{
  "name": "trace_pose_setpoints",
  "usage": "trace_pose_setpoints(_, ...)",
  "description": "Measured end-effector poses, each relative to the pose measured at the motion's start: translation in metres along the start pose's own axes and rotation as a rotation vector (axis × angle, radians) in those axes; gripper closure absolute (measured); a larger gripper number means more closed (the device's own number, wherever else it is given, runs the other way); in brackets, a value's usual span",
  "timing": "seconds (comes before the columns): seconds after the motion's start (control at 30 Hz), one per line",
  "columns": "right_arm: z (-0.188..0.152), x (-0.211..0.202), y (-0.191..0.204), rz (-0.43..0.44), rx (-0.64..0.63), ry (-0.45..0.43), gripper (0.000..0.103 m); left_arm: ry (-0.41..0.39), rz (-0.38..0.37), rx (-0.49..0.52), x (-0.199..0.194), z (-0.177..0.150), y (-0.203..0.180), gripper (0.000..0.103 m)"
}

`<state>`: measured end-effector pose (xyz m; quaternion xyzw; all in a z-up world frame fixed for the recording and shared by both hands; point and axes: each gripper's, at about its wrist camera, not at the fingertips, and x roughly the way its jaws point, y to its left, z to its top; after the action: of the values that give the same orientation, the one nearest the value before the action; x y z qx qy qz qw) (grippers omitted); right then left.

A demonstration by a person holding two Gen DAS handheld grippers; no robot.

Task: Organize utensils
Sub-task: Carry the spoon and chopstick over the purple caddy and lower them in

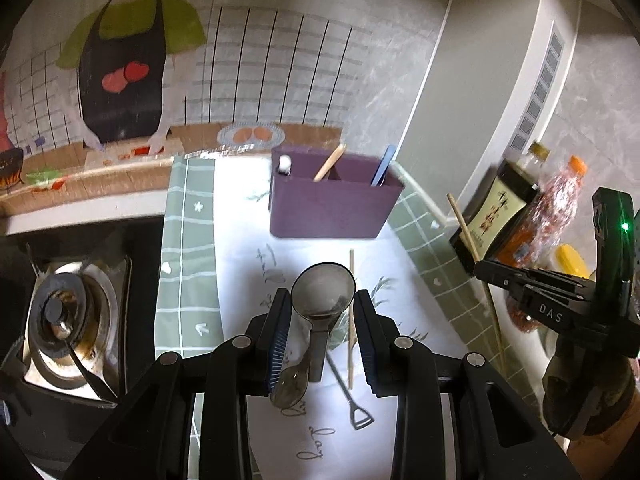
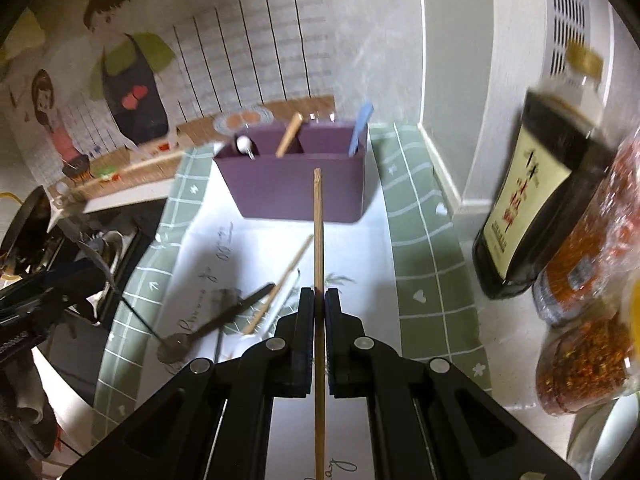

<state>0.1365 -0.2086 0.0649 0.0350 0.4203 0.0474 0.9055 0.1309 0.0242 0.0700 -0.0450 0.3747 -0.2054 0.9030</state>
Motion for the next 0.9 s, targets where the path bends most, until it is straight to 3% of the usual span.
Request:
trace_pose_setpoints(0.2, 0.028, -0.038, 0.011, 0.002, -0.028, -0.107, 0.098, -0.103, -0.015, 0.042, -0.028, 0.039, -0.015, 0.070)
trace_pose_setpoints(0.53, 0.131, -0.116, 0.023, 0.012, -0.094, -0.421, 0.098, -0.325, 0.009, 0.118, -0.060, 0.149, -0.040, 0.070)
trace_pose_setpoints(0.7, 0.172, -0.121, 0.012, 0.066, -0.051, -0.498, 0.098, -0.327, 0.023, 0.081, -0.038, 0.184, -0.032, 0.070)
trace_pose_setpoints(0.9, 0.192, -0.083, -0.006, 0.115, 0.019, -0.504, 0.098, -0.300, 0.029, 0.043, 0.002, 0.197, -0.020, 0.070)
